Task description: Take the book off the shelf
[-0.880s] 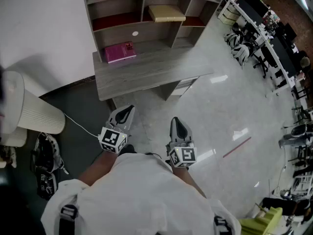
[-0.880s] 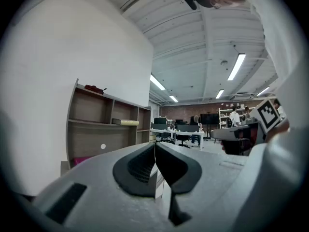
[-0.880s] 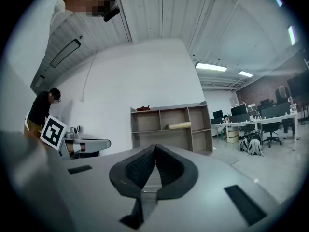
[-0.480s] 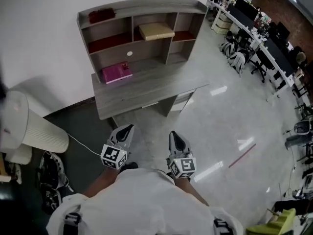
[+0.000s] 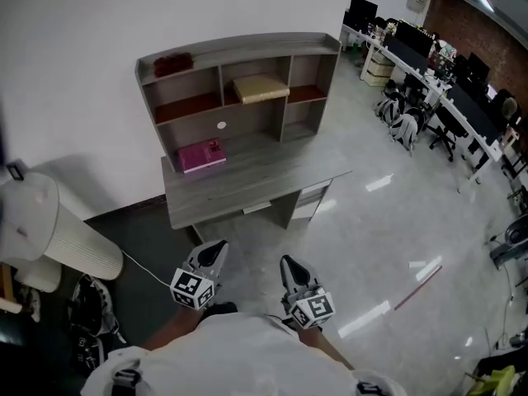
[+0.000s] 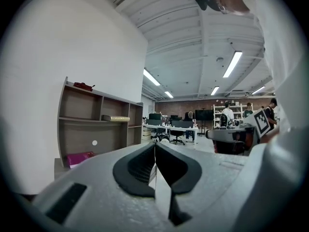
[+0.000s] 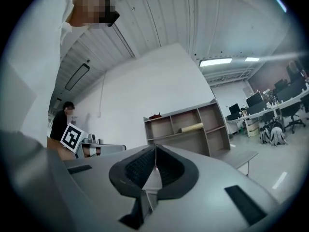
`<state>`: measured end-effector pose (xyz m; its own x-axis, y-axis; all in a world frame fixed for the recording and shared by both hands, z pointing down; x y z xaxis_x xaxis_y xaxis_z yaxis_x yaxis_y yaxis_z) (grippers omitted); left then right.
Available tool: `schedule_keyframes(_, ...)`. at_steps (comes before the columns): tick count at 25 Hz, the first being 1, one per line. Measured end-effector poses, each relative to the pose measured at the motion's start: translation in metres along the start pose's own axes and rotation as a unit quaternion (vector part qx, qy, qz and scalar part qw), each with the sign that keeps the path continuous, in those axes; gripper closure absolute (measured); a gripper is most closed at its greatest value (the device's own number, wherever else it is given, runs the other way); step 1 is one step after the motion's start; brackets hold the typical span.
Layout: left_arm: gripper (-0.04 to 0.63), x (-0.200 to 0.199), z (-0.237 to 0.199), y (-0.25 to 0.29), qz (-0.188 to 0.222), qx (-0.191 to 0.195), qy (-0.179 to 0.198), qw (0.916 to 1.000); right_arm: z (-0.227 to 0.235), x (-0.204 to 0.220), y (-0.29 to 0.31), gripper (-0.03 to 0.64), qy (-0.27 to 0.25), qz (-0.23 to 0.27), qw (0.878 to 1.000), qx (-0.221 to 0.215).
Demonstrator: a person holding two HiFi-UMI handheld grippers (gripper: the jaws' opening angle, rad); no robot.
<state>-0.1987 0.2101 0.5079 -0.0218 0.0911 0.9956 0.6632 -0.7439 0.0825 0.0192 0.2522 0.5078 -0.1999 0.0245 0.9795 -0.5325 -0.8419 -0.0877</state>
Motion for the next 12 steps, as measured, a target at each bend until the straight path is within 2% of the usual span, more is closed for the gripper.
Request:
schedule_keyframes(4,0.578,0.004,0.013,0.001,-0.011,0.009,-0.009,0.9999,0.017,0.008,-0.015,0.600,0.024,-0.010,0.999,0.029)
schedule_keyframes(12,0.578,0.015,0.006,0.000,-0.016,0.001,-0.038,0.9992,0.025,0.024,-0.020,0.600,0.045,-0.031,0.998,0.043)
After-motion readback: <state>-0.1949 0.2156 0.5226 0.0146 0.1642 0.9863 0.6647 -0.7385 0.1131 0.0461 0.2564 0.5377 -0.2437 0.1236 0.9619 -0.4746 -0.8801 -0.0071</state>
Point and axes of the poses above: the fingertips, and each gripper's own axes: y forward along the fingers, z to its right, x out of its underside, the point moved 5 cm from there along -y, backward along the fingers, and after that the axes turned 3 degrees about x, right-handed, at the moved point
